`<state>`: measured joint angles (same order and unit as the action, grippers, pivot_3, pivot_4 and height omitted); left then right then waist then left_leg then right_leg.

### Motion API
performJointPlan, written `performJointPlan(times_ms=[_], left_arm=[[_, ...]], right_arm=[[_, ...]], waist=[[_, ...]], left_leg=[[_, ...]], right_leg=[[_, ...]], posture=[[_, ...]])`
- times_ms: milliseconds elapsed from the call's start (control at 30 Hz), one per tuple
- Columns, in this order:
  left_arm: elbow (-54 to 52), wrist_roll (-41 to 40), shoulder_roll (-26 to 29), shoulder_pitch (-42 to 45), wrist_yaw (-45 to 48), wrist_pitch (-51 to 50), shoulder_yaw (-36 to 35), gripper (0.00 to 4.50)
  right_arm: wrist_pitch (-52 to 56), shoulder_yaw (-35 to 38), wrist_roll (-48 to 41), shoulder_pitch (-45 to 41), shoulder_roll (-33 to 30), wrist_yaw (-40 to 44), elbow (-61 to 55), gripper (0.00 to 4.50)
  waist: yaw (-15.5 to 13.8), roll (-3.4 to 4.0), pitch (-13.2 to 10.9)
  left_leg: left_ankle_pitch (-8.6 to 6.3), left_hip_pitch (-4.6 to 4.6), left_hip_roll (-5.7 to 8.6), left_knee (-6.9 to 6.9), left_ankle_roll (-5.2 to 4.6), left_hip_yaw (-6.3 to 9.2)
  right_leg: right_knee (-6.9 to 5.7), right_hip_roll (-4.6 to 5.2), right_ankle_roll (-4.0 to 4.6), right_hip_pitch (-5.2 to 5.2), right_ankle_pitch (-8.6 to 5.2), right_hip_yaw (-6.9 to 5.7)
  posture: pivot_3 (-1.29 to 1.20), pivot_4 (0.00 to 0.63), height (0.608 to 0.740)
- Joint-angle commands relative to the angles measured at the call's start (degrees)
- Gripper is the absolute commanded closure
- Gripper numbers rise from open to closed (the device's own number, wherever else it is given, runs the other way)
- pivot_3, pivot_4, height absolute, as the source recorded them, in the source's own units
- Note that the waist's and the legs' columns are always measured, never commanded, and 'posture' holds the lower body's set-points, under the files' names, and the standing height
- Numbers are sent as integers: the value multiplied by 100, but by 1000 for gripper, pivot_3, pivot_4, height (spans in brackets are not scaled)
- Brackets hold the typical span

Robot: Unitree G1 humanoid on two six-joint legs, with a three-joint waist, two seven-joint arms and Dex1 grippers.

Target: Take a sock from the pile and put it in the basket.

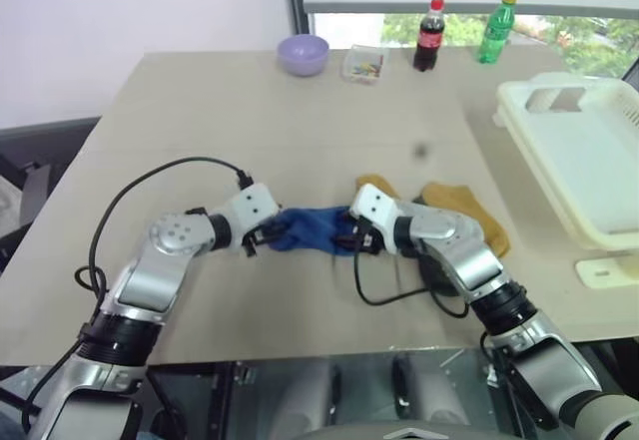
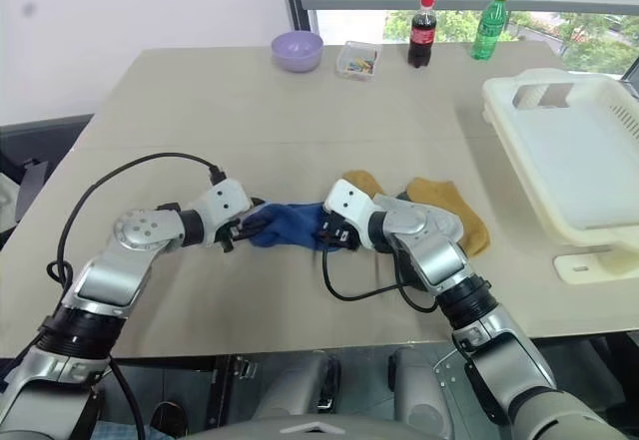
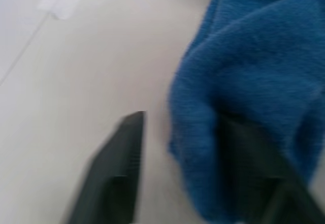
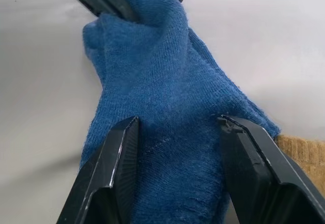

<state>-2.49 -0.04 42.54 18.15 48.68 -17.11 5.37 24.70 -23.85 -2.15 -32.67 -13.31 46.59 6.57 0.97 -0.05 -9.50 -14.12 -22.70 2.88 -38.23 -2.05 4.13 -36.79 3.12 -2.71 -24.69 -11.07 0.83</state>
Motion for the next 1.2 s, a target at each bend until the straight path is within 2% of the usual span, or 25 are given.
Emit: performJointPlan(times_ms=[33,333,467,600,900,1200], left_arm=[[204,-112,-12,-105,126,199,-37,549],[321,-1000,259,-229,876,-500,-489,549],[914,-1536,269,-77,816,-1403,-1023,549],[957,-1890,226,-69,691,-2006,-1282,549],[272,-2902,62,-562,506,-3452,-1798,549],[-289,-3573,-201,-918,81,-4210,-2085,549]], right_arm=[[-23,-130,82,43,-8,55,-49,2008],[-19,-85,138,58,16,36,-13,2008],[-64,-87,168,70,8,33,20,2008],[-112,-90,195,49,13,35,80,2008],[-203,-135,226,54,30,80,112,2008],[-465,-119,109,-66,160,210,-79,2008]], waist=[[1,0,1],[15,0,1],[25,0,1],[69,-1,1],[137,-1,2],[131,-2,3]], left_leg=[[0,1,0,0,0,0],[0,2,-1,1,0,-1],[0,3,-2,0,0,-1],[0,4,-4,0,0,0],[0,5,-4,1,1,0],[-1,10,-4,1,2,0]], right_leg=[[0,0,0,0,0,0],[0,0,0,0,0,1],[-1,-3,-1,0,-1,-2],[-1,-5,-2,0,-1,-2],[-2,1,-1,0,-1,4],[-1,9,0,0,0,5]], posture=[[0,150,735],[0,150,735],[0,150,735],[0,150,735],[0,150,735],[0,150,735]])
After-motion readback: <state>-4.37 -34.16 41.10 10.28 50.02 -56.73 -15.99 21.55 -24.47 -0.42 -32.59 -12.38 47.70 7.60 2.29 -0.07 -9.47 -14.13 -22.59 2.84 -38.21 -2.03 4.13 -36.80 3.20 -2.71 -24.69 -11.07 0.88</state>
